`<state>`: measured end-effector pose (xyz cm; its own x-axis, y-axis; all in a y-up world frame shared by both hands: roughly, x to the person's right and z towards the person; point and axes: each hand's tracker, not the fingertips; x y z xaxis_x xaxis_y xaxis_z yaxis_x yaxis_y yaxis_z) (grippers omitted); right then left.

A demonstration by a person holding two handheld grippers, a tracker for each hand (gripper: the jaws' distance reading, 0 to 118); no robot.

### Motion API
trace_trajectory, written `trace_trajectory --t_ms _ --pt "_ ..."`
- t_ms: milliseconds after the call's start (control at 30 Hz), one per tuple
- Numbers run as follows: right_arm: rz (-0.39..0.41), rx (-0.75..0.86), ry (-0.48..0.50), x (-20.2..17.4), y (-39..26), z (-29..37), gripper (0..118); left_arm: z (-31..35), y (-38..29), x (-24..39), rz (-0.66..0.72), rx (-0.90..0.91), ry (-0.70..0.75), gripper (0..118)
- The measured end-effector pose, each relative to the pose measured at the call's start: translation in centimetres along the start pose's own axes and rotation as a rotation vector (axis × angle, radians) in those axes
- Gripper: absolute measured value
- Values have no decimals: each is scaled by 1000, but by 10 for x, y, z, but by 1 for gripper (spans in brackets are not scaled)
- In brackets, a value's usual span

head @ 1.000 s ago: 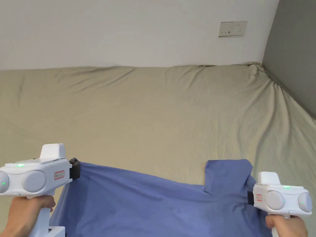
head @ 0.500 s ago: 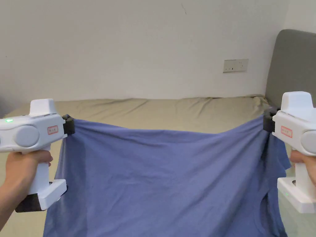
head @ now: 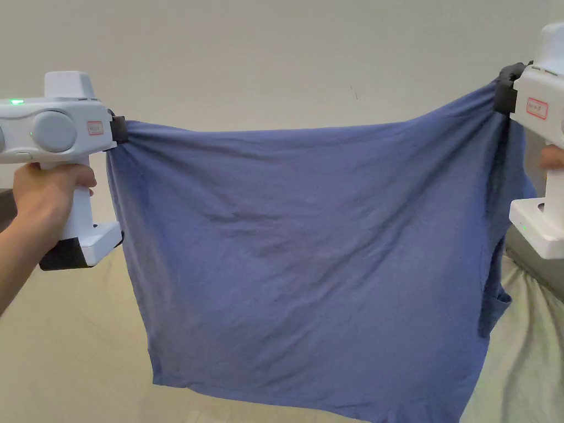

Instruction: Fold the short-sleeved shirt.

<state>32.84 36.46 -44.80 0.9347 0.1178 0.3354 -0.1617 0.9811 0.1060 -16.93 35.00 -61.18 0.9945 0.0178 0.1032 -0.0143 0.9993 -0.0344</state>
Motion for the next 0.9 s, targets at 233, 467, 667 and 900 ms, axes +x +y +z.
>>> trace_trajectory --t_ms 233,467,667,900 --pt "-67 -46 -6 -1 -51 -28 5 -42 -51 10 64 -21 13 3" --pt "-208 -268 19 1 -174 -42 5 -73 -168 19 45 -195 -5 3" --pt "-224 -458 34 6 -284 -22 5 -55 -289 10 25 -413 -20 3" --pt "-256 -607 88 14 -364 61 5 22 -392 -22 29 -571 -32 3"
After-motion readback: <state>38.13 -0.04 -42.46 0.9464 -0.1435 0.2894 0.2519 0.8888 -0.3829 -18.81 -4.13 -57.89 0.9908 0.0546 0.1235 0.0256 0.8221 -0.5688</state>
